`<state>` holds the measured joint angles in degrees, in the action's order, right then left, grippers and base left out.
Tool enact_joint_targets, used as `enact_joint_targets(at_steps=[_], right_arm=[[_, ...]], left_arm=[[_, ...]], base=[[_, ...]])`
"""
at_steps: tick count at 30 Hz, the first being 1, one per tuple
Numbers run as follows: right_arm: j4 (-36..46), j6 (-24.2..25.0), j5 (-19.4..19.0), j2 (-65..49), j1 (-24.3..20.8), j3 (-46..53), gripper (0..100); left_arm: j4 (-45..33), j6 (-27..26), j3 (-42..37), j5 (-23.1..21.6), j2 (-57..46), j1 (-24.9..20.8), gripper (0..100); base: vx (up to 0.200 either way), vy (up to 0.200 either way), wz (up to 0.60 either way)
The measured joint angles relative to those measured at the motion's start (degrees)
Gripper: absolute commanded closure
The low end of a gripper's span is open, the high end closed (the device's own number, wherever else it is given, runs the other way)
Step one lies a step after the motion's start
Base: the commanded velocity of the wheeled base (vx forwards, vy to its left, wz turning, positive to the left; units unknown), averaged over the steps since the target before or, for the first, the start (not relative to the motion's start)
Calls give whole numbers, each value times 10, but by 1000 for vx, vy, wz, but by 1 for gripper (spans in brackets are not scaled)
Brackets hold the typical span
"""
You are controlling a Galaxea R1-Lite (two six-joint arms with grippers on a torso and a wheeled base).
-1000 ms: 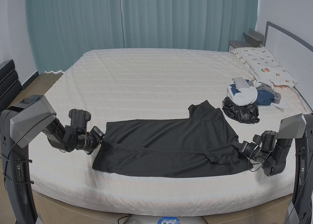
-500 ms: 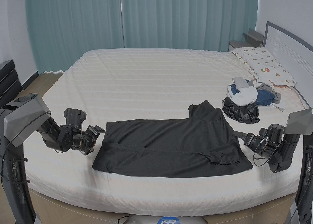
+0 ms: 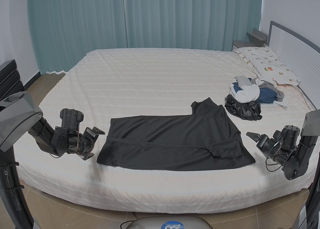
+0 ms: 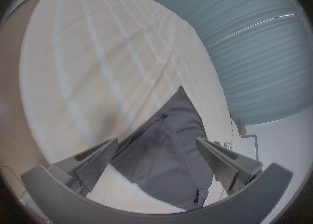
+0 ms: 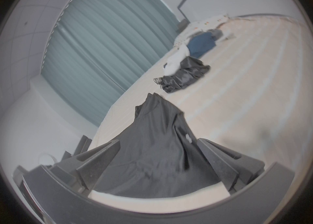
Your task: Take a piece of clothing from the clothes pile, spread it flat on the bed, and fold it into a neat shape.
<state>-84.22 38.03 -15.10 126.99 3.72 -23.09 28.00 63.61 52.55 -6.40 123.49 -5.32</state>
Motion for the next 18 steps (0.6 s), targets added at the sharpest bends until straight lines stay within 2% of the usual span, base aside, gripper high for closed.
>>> enact_joint_targets(at_steps=[5,11,15,18], right_arm=[[-2,69,5,-38,-22,62,0],[-4,131,7,-45,-53,84,0],[-7,144,9,-26,-72,85,0],[-8,146,16,-12,-82,80,0]], left_arm=[[4,5,-58,-1,-28,-18,0],[7,6,-87,10,-44,-57,0],[10,6,-84,20,-41,-75,0],[10,4,-71,49,-31,-82,0]], base=[[0,0,0],[0,0,0],[0,0,0],[0,0,0]])
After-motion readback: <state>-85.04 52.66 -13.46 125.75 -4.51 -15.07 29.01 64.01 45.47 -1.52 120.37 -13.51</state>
